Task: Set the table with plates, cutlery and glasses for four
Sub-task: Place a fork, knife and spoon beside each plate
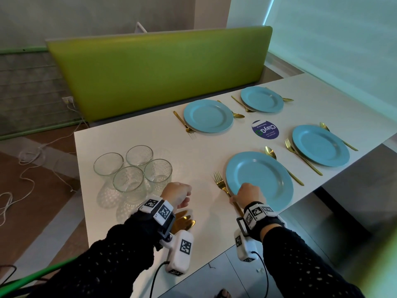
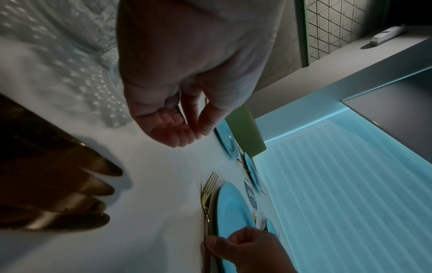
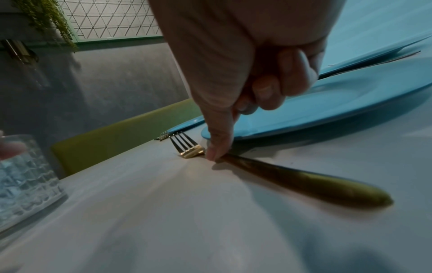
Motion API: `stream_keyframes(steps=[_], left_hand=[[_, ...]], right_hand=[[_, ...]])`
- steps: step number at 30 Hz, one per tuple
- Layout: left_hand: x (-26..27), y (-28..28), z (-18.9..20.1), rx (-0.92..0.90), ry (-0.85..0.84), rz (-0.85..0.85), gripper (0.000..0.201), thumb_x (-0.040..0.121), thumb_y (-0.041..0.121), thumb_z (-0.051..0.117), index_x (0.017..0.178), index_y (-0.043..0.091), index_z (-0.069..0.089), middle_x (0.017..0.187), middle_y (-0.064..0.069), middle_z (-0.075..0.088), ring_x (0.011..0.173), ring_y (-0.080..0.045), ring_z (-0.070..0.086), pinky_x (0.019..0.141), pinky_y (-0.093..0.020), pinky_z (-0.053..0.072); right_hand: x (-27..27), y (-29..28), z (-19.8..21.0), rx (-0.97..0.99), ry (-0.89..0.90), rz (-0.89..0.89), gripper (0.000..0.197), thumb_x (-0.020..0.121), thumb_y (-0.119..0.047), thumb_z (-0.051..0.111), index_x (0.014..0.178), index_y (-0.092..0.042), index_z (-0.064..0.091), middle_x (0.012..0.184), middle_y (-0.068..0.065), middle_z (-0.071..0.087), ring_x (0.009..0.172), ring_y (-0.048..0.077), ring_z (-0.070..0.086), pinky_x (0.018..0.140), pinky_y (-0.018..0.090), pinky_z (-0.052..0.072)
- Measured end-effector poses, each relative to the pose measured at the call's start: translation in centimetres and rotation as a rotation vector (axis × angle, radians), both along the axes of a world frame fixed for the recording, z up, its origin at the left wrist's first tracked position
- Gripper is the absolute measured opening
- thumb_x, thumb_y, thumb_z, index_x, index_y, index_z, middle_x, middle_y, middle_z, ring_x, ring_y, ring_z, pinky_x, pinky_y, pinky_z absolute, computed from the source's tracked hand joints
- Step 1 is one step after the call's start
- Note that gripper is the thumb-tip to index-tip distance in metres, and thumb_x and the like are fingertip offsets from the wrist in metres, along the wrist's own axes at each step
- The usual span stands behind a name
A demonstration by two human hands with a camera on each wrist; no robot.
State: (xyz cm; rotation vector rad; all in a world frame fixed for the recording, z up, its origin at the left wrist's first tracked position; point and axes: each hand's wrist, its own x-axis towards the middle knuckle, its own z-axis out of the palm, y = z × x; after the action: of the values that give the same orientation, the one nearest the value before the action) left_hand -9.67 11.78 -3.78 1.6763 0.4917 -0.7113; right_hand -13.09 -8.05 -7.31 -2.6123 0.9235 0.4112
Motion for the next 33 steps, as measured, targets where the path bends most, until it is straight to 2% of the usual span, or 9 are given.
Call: stream_keyframes(steps=[4,9,13,17,19,21,26,30,33], left_hand=[[0.0,-0.3,0.0,0.003,0.000,0.001,0.009,0.090,0.007,0.051,0.083,0.006,0.056,0.077,-0.007,0.055,0.063,-0.016,0.051,0.058,-0.024,0.046],[-0.1,-0.3,-0.1,0.018,-0.009,-0.009,0.013,0.090,0.007,0.049,0.078,0.008,0.053,0.079,-0.008,0.055,0.063,-0.016,0.051,0.058,-0.023,0.046],[-0.1,0.4,-0.1,0.183,-0.061,-0.148,0.008,0.088,0.011,0.052,0.084,0.007,0.057,0.090,-0.011,0.059,0.074,-0.020,0.057,0.069,-0.028,0.051],[-1.2,2.4,-0.6,0.727,-0.153,-0.668,0.056,0.078,0.039,0.069,0.122,0.007,0.056,0.127,-0.008,0.057,0.119,-0.023,0.053,0.093,-0.026,0.043],[-2.1,3.5,-1.2,0.930,-0.147,-0.792,0.085,0.065,0.046,0.080,0.131,0.009,0.042,0.135,-0.007,0.045,0.128,-0.023,0.042,0.100,-0.030,0.040],[-3.0,4.5,-1.7,1.080,-0.127,-0.857,0.097,0.059,0.046,0.083,0.133,0.009,0.033,0.136,-0.008,0.038,0.131,-0.024,0.035,0.103,-0.032,0.038],[-4.4,7.1,-2.3,1.233,-0.150,-0.922,0.066,0.084,0.029,0.066,0.136,0.008,0.031,0.140,-0.011,0.037,0.132,-0.025,0.037,0.107,-0.033,0.036],[-4.6,8.3,-2.0,1.159,-0.287,-1.041,0.042,0.096,0.015,0.047,0.135,0.005,0.037,0.141,-0.012,0.043,0.131,-0.026,0.043,0.106,-0.030,0.036],[-4.3,8.4,-2.0,1.109,-0.357,-1.091,0.034,0.095,0.006,0.046,0.129,0.002,0.049,0.135,-0.011,0.053,0.124,-0.024,0.053,0.099,-0.025,0.041]], right_hand=[[0.1,0.0,0.0,0.007,-0.005,0.000,0.033,0.075,-0.026,0.073,0.099,-0.008,0.059,0.083,0.004,0.056,0.075,0.023,0.053,0.065,0.027,0.045],[0.0,-0.1,0.1,0.003,0.005,0.011,0.030,0.074,-0.028,0.074,0.093,-0.010,0.058,0.081,0.004,0.055,0.074,0.023,0.052,0.064,0.027,0.042],[0.1,-0.1,0.5,0.022,-0.023,0.010,0.029,0.076,-0.033,0.072,0.085,-0.012,0.054,0.080,0.003,0.058,0.074,0.023,0.055,0.064,0.027,0.044],[0.0,-0.1,1.8,0.023,-0.039,0.038,0.034,0.078,-0.037,0.069,0.095,-0.010,0.061,0.085,0.003,0.059,0.078,0.022,0.056,0.068,0.028,0.046],[0.0,-0.2,2.8,0.030,-0.035,0.061,0.039,0.078,-0.040,0.070,0.099,-0.008,0.061,0.088,0.004,0.060,0.081,0.021,0.056,0.068,0.029,0.045],[0.0,-0.3,3.8,0.037,-0.038,0.082,0.043,0.078,-0.043,0.071,0.100,-0.007,0.062,0.095,0.007,0.065,0.085,0.022,0.059,0.070,0.030,0.046],[-0.2,0.2,5.4,0.040,-0.055,0.124,0.046,0.074,-0.045,0.073,0.100,-0.008,0.062,0.101,0.009,0.067,0.096,0.025,0.062,0.083,0.035,0.053],[-0.5,1.1,5.9,0.045,-0.081,0.160,0.034,0.074,-0.043,0.074,0.072,-0.016,0.053,0.091,0.007,0.066,0.089,0.023,0.062,0.081,0.035,0.053],[-0.8,1.8,5.8,0.069,-0.094,0.157,0.037,0.073,-0.041,0.076,0.062,-0.023,0.045,0.084,0.002,0.061,0.081,0.018,0.057,0.076,0.032,0.050]])
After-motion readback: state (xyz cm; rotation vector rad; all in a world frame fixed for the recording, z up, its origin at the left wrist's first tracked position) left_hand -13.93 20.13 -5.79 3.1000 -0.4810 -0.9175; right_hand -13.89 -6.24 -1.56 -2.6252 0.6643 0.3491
